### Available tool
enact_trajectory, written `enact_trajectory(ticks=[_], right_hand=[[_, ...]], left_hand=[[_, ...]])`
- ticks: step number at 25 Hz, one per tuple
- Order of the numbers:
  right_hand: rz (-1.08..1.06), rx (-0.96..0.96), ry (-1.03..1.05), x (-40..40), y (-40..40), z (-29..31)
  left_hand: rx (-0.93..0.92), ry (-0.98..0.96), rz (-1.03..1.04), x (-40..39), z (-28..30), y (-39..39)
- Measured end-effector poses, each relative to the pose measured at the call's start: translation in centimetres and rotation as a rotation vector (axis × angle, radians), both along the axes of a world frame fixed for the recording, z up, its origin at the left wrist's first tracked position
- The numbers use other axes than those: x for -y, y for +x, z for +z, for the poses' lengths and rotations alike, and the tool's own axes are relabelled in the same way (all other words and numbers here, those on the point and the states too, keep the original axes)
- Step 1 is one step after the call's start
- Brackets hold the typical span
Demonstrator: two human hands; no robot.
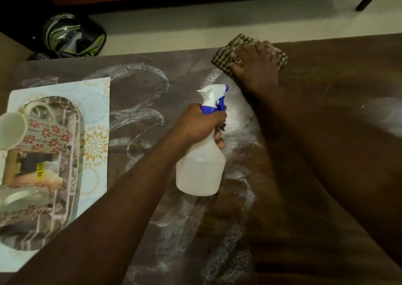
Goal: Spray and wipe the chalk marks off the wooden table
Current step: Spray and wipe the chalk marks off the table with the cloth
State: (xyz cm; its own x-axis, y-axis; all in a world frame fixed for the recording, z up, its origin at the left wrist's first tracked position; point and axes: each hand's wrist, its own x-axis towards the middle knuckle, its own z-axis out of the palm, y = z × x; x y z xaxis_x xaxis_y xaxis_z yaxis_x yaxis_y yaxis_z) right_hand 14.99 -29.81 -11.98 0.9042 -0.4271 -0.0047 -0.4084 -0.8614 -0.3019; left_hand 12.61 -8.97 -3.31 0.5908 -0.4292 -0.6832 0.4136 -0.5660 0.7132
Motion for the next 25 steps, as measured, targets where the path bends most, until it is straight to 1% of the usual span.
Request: enact_trajectory(ticks=[1,3,4,5,6,8,9,10,11,13,14,15,18,19,20,21,23,24,25], right_hand=[[0.109,0.007,0.013,-2.1,0.1,-0.2],[0.319,0.021,0.001,-4.5,-4.1,-0.7],[0.381,0.038,-0.038,-4.1,-7.2,-1.0],[0.388,0.035,-0.059,-3.3,-9.7,-0.8],[0.322,0.033,-0.056,-2.0,-11.1,-0.4],[0.055,0.007,-0.012,-1.0,-11.4,0.2],[-0.041,0.017,0.003,-2.1,-11.1,0.4],[-0.076,0.028,0.002,-4.0,-11.3,0.3],[-0.032,0.038,0.005,-6.2,-12.2,0.0],[0.12,0.03,-0.025,-9.0,-16.4,-0.8],[0.146,0.002,-0.045,-9.4,-18.9,-0.9],[0.114,-0.011,-0.054,-9.8,-21.3,-0.7],[-0.129,-0.031,-0.01,-12.7,-26.2,0.0],[-0.164,-0.034,-0.02,-14.4,-27.4,0.2],[-0.139,-0.025,-0.034,-15.8,-28.7,0.4],[-0.063,-0.014,-0.065,-16.7,-30.1,0.4],[0.144,-0.037,-0.113,-15.8,-31.9,0.3],[0.152,-0.039,-0.127,-15.1,-31.8,0.4],[0.07,-0.055,-0.123,-15.1,-31.1,0.4]], left_hand=[[0.023,0.004,0.013,-0.5,-0.1,-0.2],[0.067,0.004,0.042,-2.0,0.0,-1.2],[0.103,0.0,0.045,-2.8,0.2,-1.8],[0.157,-0.017,0.049,-3.8,0.7,-2.5],[0.224,-0.043,0.041,-4.6,1.2,-3.3],[0.335,-0.073,0.013,-6.1,2.0,-5.1],[0.336,-0.068,-0.002,-6.8,2.0,-6.1],[0.263,-0.045,0.002,-7.5,1.6,-7.1],[0.135,-0.022,0.037,-8.2,1.1,-8.2],[-0.116,0.025,0.109,-9.4,0.5,-10.1],[-0.17,0.045,0.106,-9.8,0.1,-10.7],[-0.188,0.055,0.084,-10.4,0.0,-11.2],[-0.184,0.043,0.058,-10.9,0.3,-11.5],[-0.193,0.035,0.064,-11.1,0.4,-11.5],[-0.205,0.027,0.072,-11.4,0.6,-11.4],[-0.216,0.015,0.072,-11.8,0.9,-11.3],[-0.227,0.0,0.064,-12.4,1.0,-10.8],[-0.217,0.002,0.055,-12.8,1.0,-10.7],[-0.19,0.012,0.041,-13.2,1.0,-10.8]])
